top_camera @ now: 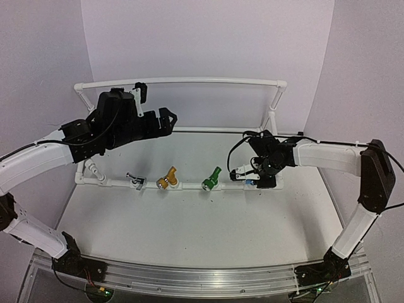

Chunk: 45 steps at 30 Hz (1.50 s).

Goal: Install the water faucets
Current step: Screw the water faucet onto the adaptor.

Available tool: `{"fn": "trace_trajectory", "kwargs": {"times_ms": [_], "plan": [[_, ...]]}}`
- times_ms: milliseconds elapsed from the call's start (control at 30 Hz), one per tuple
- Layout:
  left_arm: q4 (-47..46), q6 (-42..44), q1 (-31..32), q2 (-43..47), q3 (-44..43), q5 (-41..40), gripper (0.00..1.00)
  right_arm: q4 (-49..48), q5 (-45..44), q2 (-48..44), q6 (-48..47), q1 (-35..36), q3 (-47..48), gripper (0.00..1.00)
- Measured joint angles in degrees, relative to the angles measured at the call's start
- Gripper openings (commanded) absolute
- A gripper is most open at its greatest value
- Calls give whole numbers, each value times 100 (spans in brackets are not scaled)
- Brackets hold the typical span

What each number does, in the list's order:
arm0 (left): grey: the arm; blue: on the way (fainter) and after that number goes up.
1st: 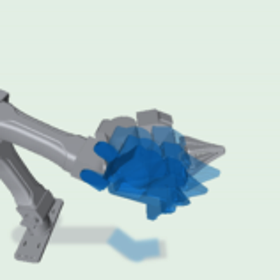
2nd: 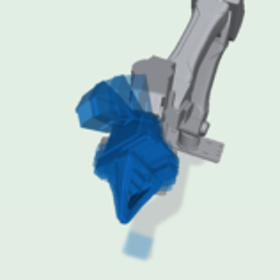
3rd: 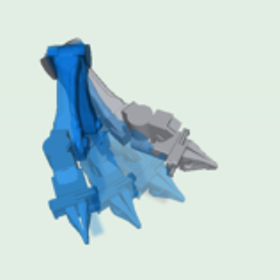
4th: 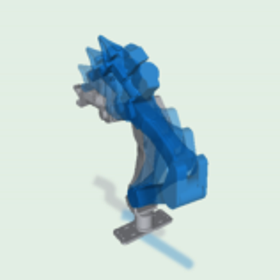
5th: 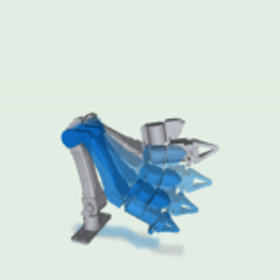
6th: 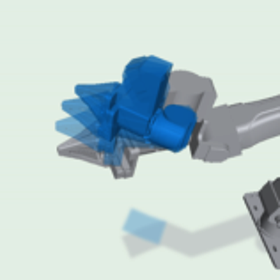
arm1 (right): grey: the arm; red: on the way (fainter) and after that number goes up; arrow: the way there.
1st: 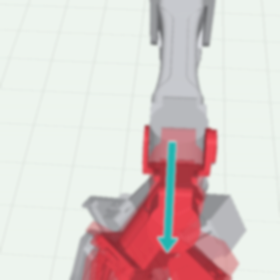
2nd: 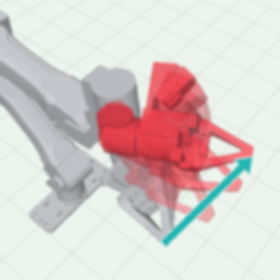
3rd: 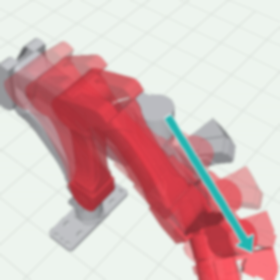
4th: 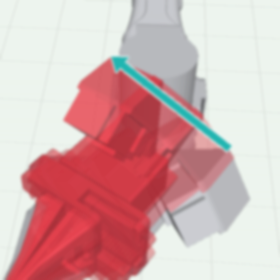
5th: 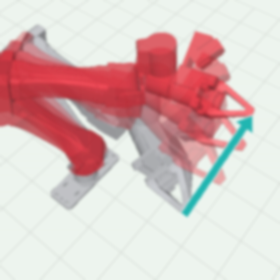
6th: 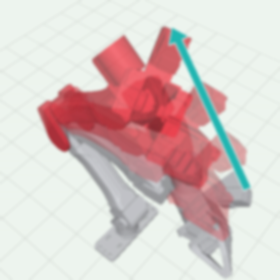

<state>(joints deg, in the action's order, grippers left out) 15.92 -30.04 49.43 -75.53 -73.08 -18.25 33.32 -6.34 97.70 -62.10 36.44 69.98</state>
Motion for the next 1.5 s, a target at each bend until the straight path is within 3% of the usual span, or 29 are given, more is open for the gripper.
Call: {"fn": "trace_trajectory", "kwargs": {"times_ms": [233,467,733,967,1233,1500], "plan": [[-4,-2,0,0,0,-1,100,-348,-244,-183,-724,86,-364,0],[-73,0,0,2,0,-3,100,252,-73,369,537,95,466,0],[-174,-13,0,71,135,-6,100,-17,-12,98,1279,60,64,0],[-170,-28,0,145,166,-39,99,-405,-8,-497,1115,-137,-689,0],[-203,-26,0,162,166,-45,99,-341,-35,-442,610,-101,-591,0],[-201,-27,0,162,166,-45,99,-257,-607,-253,-109,212,-437,0]]}}
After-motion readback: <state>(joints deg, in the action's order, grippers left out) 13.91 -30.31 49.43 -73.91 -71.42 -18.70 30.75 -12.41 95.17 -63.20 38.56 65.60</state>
